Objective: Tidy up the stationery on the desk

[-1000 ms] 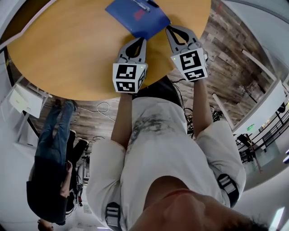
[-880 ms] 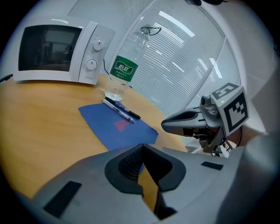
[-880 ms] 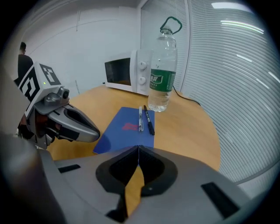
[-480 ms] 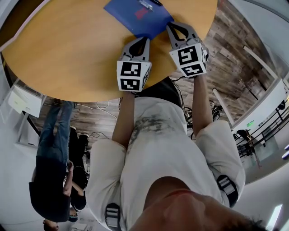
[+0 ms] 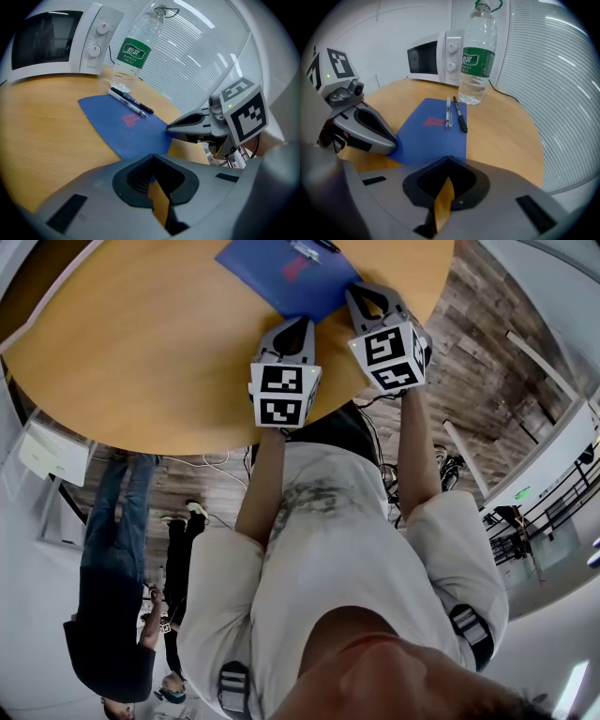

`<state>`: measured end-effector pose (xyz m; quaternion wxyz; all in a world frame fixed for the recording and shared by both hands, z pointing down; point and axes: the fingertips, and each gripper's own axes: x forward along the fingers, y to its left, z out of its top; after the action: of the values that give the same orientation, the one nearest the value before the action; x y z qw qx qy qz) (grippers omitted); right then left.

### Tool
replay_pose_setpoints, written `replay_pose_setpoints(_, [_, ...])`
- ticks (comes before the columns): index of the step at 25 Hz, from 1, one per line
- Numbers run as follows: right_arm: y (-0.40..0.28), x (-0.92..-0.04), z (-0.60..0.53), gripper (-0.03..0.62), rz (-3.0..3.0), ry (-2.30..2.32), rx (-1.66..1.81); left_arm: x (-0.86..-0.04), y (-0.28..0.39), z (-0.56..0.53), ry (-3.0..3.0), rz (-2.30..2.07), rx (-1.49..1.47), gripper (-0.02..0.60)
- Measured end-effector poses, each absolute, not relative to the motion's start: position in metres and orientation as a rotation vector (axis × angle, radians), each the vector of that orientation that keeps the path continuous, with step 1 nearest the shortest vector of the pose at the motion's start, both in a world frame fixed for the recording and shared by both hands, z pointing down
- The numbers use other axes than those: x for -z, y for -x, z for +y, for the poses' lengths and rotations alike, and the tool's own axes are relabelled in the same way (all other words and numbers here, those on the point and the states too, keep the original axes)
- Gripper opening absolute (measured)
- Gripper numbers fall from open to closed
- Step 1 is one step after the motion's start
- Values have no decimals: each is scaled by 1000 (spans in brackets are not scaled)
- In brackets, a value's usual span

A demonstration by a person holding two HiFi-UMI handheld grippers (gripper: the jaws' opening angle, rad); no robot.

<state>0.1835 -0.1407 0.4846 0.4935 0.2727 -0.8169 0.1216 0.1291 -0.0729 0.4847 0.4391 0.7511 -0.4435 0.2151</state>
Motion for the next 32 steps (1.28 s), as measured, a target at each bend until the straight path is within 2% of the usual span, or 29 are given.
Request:
replay_pose_setpoints(16, [-185, -486, -140, 63, -2004, -660, -333, -489, -127, -70, -1821, -1143, -564, 9])
replay_pose_setpoints(32, [-166, -486, -108, 63, -2059, -509, -342, -491, -94, -50, -1741, -1259, -587, 9])
